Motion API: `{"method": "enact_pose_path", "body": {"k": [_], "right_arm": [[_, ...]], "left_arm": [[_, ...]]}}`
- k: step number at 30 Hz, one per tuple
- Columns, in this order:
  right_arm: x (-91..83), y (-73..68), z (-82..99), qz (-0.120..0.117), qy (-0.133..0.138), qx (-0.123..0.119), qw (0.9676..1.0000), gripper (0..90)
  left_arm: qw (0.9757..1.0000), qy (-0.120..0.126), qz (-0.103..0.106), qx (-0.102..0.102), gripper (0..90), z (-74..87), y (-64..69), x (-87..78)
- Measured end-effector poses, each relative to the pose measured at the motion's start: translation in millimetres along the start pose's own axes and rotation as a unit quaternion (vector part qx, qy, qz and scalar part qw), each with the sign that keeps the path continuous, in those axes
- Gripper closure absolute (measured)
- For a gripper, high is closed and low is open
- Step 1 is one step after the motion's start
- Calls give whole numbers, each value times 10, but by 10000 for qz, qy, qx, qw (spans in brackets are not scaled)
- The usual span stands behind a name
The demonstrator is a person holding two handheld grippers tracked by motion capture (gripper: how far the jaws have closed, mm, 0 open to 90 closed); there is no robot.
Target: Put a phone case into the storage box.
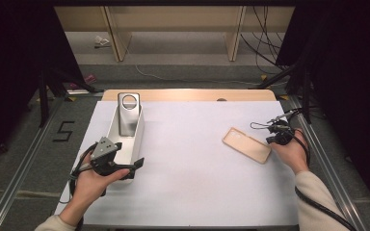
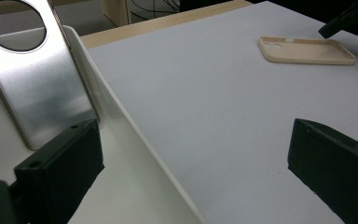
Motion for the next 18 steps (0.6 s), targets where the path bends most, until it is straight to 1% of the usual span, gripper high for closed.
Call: {"method": "enact_pose_path", "body": {"k": [3, 12, 15, 16, 18], "right_arm": [[5, -17, 7, -33, -31, -72, 10000, 900], [-18, -50, 18, -136, -132, -137, 9997, 900], [-39, -77, 34, -195, -178, -187, 9995, 900], [-56, -97, 48, -221, -212, -254, 9992, 900], [-63, -111, 53, -233, -224, -258, 9991, 900]], "left_arm": [[10000, -2, 2, 2, 28, 1, -4, -2], [10000, -17, 4, -12, 27, 10, -2, 6], [10000, -19, 6, -16, 27, 11, -2, 5], [10000, -12, -7, -21, 28, 10, -4, 3], [10000, -5, -7, -22, 28, 9, -5, 1]]}}
Point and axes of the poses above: each handheld gripper's, and its own axes: x roughly forward along the jaws, z roughly out of its underside, y roughly to its right, the point moved 7 cm from there along x, roughly forward along the jaws, and after that the axes turned 13 degrees about z, right-handed, at the moved point
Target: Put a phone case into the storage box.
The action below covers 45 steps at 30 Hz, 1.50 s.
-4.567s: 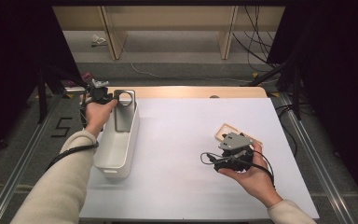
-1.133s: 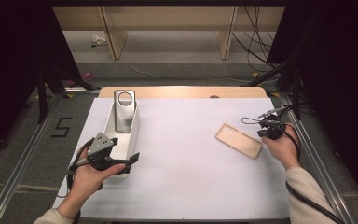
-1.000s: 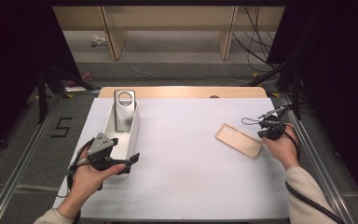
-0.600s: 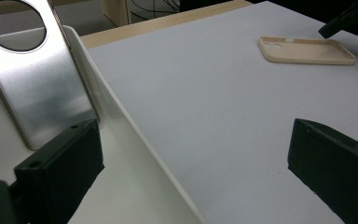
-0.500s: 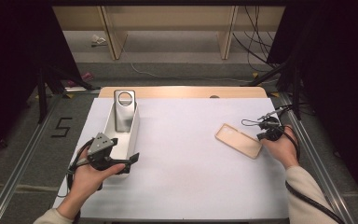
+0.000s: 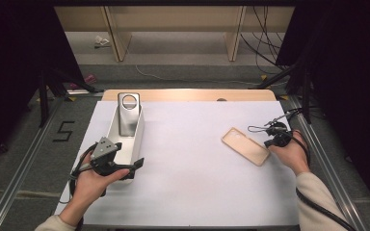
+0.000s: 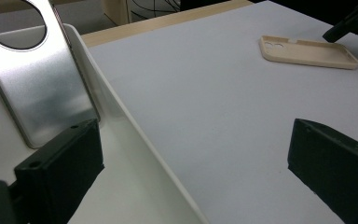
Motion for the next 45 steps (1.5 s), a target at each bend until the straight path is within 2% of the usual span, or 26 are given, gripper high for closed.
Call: {"method": "enact_pose_path", "body": {"k": [1, 4, 5, 7, 9, 10, 12, 25, 37, 45], "right_arm": [[-17, -43, 17, -45, -33, -98, 9999, 900], [-29, -93, 34, -112, -95, -159, 9998, 900], [-34, -157, 54, -195, -150, -278, 9993, 900], [-49, -209, 63, -198, -190, -407, 9988, 900], [-72, -267, 65, -322, -218, -441, 9983, 900], [-72, -267, 65, -322, -218, -441, 9983, 900], [-104, -347, 67, -360, -270, -597, 9972, 900], [-221, -656, 71, -632, -398, -995, 9922, 900], [-275, -800, 76, -761, -429, -1229, 9886, 900], [-282, -820, 76, -785, -439, -1285, 9876, 900]], "left_arm": [[10000, 7, -7, 7, 28, -3, -2, -4], [10000, 10, -5, 9, 28, -6, -1, -7], [10000, 12, -6, 10, 28, -6, -3, -7], [10000, 15, -12, -4, 28, -4, -9, -8], [10000, 13, -17, -14, 28, 1, -13, -9], [10000, 13, -17, -14, 28, 1, -13, -9], [10000, 14, -21, -15, 28, 1, -13, -9], [10000, 20, -25, -21, 27, 0, -19, -12], [10000, 20, -19, -22, 28, -1, -19, -13], [10000, 18, 9, -12, 31, 6, -19, -10]]}}
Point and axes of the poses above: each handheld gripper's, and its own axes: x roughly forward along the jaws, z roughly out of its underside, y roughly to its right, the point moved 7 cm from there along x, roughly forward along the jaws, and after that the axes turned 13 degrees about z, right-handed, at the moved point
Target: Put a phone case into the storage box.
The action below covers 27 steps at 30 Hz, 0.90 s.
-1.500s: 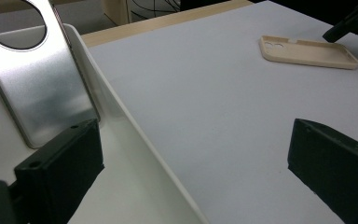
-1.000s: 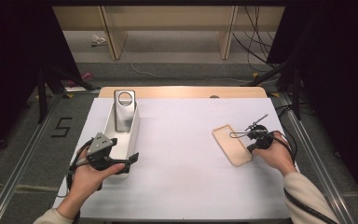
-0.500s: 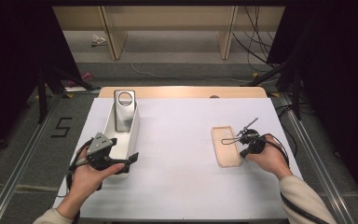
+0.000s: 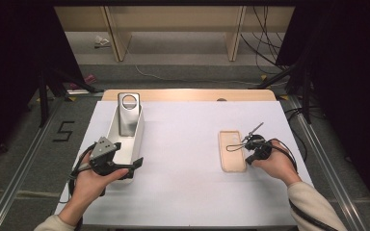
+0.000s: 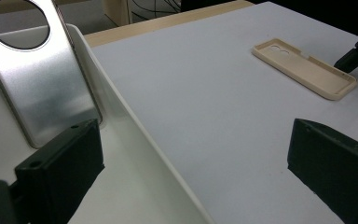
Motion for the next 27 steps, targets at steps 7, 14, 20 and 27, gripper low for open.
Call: {"method": "enact_pose_path", "body": {"k": [7, 14, 20, 27], "right_arm": [[-18, 6, -4, 85, 30, -212, 9997, 818], [-131, 78, -45, 380, 272, -686, 9966, 505], [-194, 85, -63, 274, 467, -943, 9941, 381], [-264, -4, -109, 231, 579, -1326, 9892, 295]], "left_arm": [[10000, -10, 53, 37, 32, 8, -2, -14], [9999, -38, 75, 84, 32, 11, 16, -7], [9999, -50, 73, 77, 32, 17, 16, 0], [9999, -65, 90, 88, 31, 24, 18, 4]]}}
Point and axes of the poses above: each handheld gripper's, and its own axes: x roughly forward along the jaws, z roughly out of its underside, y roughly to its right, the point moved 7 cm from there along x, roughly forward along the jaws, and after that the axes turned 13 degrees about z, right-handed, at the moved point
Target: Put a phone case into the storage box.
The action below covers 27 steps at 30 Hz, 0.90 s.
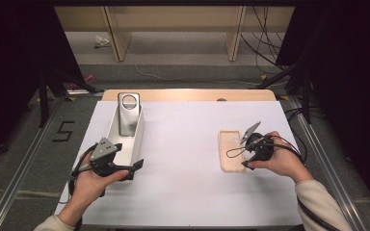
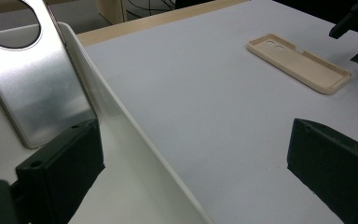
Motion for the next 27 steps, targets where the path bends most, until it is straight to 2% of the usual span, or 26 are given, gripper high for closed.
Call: {"method": "enact_pose_path", "body": {"k": [4, 10, 13, 19, 21, 27], "right_arm": [[-37, -22, -46, 28, 83, -144, 9999, 289], [-67, -152, -130, -18, 159, -476, 9987, 267], [-46, -261, -171, -87, 111, -742, 9971, 276], [-5, -336, -211, -111, 34, -925, 9956, 313], [33, -363, -214, -99, -42, -1078, 9941, 324], [72, -389, -217, -88, -122, -1196, 9927, 340]], "left_arm": [[10000, -11, -6, 11, 31, 10, -4, -6], [10000, 16, 0, 60, 31, 0, 7, -9], [10000, 29, -7, 90, 31, -1, 7, -14], [9999, 44, -22, 108, 31, 0, 3, -20], [9999, 69, -23, 116, 31, -6, 0, -24], [9998, 99, -37, 178, 31, -4, -10, -17]]}}
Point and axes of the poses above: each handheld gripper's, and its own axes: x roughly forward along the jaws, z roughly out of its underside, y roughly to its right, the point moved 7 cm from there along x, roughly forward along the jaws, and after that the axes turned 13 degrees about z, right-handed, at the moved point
